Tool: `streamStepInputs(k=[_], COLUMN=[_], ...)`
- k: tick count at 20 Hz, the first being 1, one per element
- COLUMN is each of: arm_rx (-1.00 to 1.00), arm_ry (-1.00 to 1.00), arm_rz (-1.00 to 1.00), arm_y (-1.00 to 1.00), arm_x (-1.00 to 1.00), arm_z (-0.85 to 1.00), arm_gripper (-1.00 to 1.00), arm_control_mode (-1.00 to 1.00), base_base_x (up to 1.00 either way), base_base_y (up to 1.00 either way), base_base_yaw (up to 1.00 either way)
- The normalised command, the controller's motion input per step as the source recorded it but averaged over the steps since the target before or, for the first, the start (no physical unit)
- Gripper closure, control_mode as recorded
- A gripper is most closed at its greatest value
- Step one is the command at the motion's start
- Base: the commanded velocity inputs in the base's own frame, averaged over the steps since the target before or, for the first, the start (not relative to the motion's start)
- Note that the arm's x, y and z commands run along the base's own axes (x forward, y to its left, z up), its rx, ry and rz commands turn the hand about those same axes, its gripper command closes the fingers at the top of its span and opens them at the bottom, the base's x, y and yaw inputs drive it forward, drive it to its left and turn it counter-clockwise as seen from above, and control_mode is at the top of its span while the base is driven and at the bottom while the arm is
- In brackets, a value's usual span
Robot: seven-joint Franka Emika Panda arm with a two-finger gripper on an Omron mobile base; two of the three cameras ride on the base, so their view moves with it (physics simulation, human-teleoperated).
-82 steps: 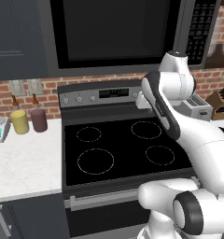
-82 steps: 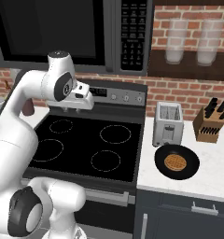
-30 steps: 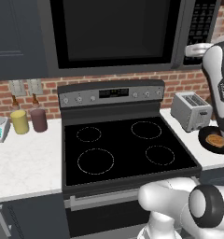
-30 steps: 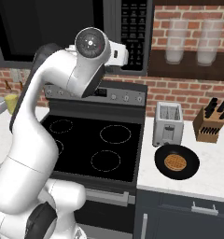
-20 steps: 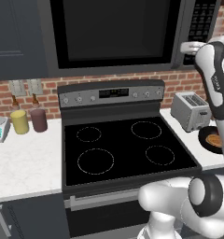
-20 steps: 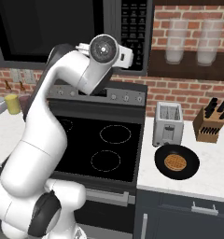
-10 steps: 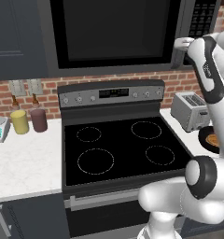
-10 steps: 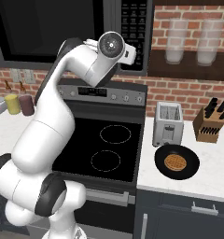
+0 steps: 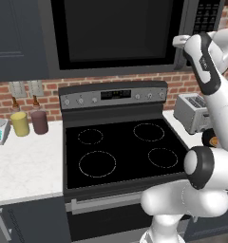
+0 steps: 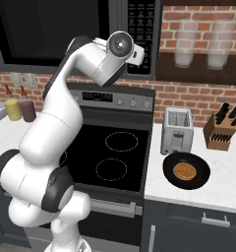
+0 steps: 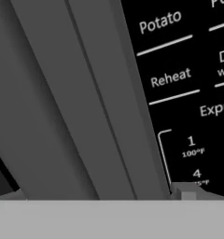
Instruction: Open the microwave, place the bowl with waffle inside the microwave, then close the microwave door and turn it on.
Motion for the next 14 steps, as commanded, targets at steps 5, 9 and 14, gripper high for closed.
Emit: streamStepInputs(k=[5,9,14], arm_rx=[0.02,0.01,0.00], arm_ry=[0.00,0.00,0.00], arm_rz=[0.00,0.00,0.00], arm_y=[0.00,0.00,0.00], arm_x=[0.46,0.45,0.43], arm_z=[-0.03,-0.07,-0.18], arm_gripper=[-1.00,-1.00,1.00], arm_control_mode=[-1.00,-1.00,-1.00], base_base_x=[0.00,0.00,0.00], base_base_y=[0.00,0.00,0.00], base_base_yaw=[0.00,0.00,0.00])
